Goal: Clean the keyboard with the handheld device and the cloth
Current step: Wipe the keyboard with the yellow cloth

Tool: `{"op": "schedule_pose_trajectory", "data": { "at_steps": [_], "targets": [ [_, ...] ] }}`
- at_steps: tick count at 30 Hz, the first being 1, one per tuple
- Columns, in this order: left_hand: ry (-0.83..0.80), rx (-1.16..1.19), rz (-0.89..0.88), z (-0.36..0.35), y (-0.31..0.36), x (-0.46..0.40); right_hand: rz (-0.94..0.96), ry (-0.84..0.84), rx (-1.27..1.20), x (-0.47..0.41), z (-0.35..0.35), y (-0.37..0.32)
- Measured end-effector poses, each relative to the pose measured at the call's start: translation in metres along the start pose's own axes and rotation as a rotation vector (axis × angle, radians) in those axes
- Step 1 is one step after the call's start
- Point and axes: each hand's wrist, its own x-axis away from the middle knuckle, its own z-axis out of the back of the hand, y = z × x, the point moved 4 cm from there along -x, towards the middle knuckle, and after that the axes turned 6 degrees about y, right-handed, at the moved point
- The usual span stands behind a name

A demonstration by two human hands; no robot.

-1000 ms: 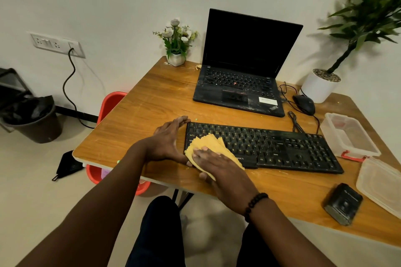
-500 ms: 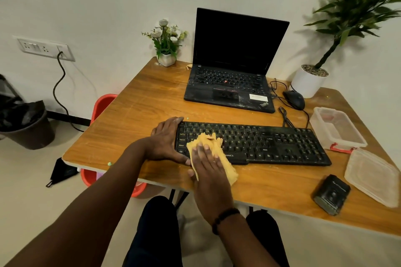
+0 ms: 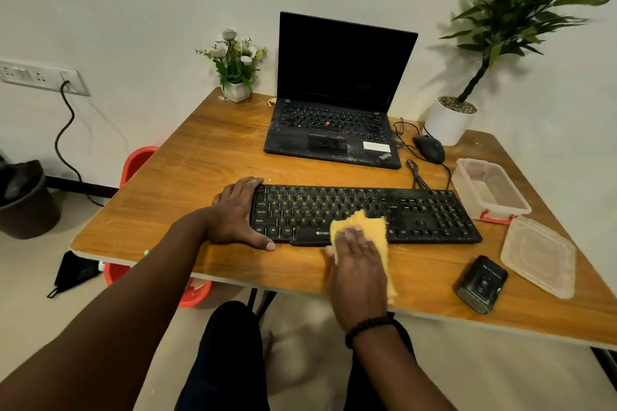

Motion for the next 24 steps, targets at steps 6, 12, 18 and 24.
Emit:
{"op": "schedule_pose_trajectory", "data": {
  "at_steps": [6,12,18,24],
  "targets": [
    [-0.016,-0.018,0.003,0.004,-0.003,0.001,0.2,-0.033,-0.027,0.009,0.0,-0.021],
    [-0.017,-0.014,0.012,-0.001,0.0,-0.001,-0.061,-0.236,0.052,-0.002,0.007,-0.006],
    [-0.011,-0.022,0.022,0.001,0.004,0.002,-0.534,-0.137,-0.863,-0.015,0.047,-0.009],
    [0.07,0.081,0.021,0.005,0.011,0.009,-1.258,-0.023,-1.587,-0.012,0.054,0.069]
  ]
}}
